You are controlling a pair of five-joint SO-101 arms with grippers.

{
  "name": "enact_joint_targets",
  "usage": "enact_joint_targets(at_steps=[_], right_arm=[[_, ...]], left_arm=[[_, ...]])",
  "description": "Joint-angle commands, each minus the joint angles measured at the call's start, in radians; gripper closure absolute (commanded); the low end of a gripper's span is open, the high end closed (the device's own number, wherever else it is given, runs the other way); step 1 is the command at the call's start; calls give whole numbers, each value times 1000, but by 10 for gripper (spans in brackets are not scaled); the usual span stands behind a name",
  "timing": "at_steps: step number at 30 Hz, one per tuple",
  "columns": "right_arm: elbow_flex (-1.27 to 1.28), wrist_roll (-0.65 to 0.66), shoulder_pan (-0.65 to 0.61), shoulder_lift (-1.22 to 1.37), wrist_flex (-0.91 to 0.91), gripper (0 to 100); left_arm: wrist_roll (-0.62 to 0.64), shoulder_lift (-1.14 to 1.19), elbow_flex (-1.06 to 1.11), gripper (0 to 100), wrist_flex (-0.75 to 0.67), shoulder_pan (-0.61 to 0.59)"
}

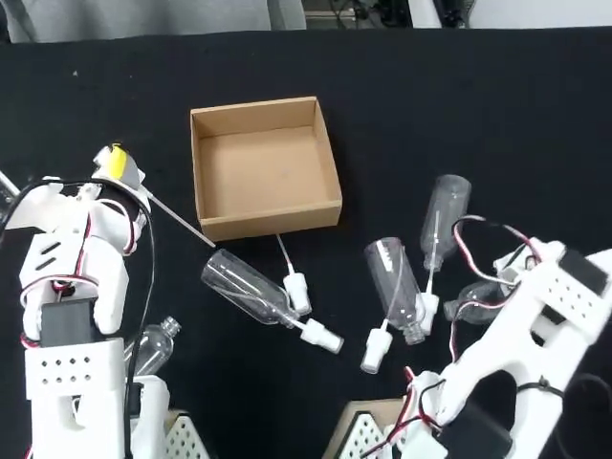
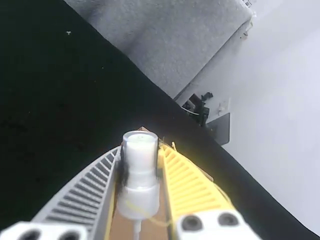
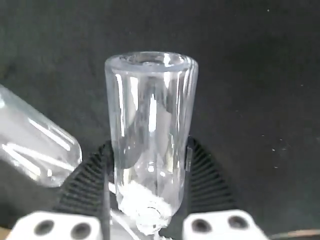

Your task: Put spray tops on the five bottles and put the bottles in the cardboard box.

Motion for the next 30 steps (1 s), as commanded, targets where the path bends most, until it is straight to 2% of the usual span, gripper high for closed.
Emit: enact_joint_targets(at_steps=[1,4,8,13,15,24,30], right_arm=[[76,-55,-18,-44,-183,972],[159,-84,-29,-47,-311,972],[202,-137,-46,-45,-382,943],[222,-166,-86,-44,-379,731],[237,-170,-103,-44,-381,681],[203,-199,-117,-53,-356,666],[16,-196,-117,-53,-104,666]], left_arm=[[2,-23,-22,971,-23,-2],[2,-23,-22,971,-23,-2],[2,-23,-22,971,-23,-2],[2,-23,-22,971,-23,-2],[2,-23,-22,971,-23,-2],[2,-23,-15,971,-28,-2],[2,-23,-10,971,-31,-2]])
